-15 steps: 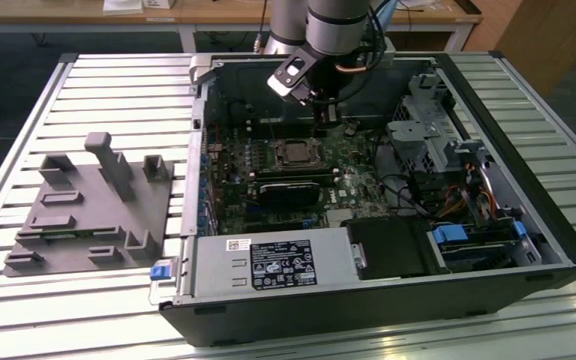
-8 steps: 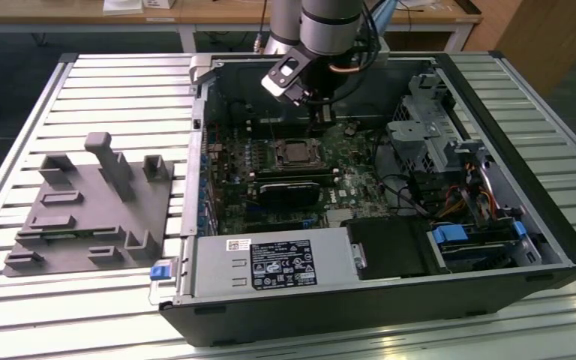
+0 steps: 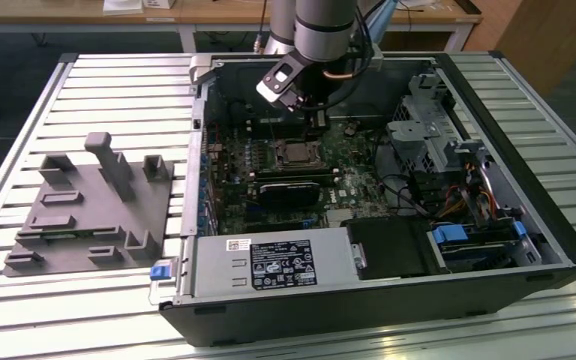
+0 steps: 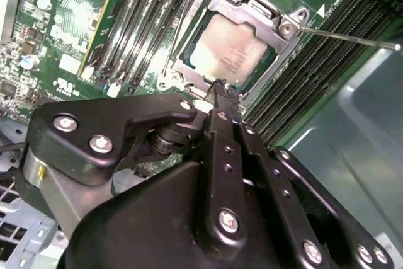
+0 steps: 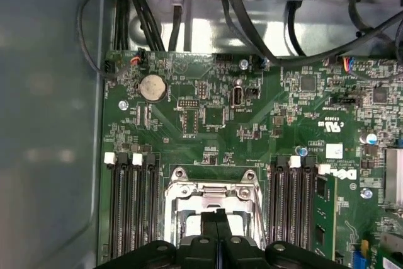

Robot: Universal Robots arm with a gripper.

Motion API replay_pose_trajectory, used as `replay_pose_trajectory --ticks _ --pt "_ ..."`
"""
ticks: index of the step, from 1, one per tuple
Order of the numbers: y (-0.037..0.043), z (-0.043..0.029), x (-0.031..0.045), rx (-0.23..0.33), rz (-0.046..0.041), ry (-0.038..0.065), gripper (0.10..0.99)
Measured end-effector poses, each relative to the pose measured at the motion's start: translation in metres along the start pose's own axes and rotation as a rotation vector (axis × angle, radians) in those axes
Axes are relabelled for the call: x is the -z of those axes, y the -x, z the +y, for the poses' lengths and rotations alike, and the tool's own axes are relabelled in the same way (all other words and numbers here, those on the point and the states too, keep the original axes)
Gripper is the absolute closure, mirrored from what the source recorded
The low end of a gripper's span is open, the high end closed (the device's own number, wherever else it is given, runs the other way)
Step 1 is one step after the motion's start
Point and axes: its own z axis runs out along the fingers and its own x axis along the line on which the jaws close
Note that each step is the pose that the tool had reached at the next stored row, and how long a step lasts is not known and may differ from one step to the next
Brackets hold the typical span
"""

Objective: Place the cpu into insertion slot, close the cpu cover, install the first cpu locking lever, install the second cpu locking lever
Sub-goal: 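Close the cpu cover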

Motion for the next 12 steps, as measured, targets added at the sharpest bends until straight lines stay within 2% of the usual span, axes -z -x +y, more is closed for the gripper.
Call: replay_pose_trajectory --ticks 5,12 --pt "0.0 -0.0096 -0.0007 0.0 0.0 0.0 0.98" --pt "0.0007 -0.0147 -0.0084 0.005 0.0001 0.0 0.98"
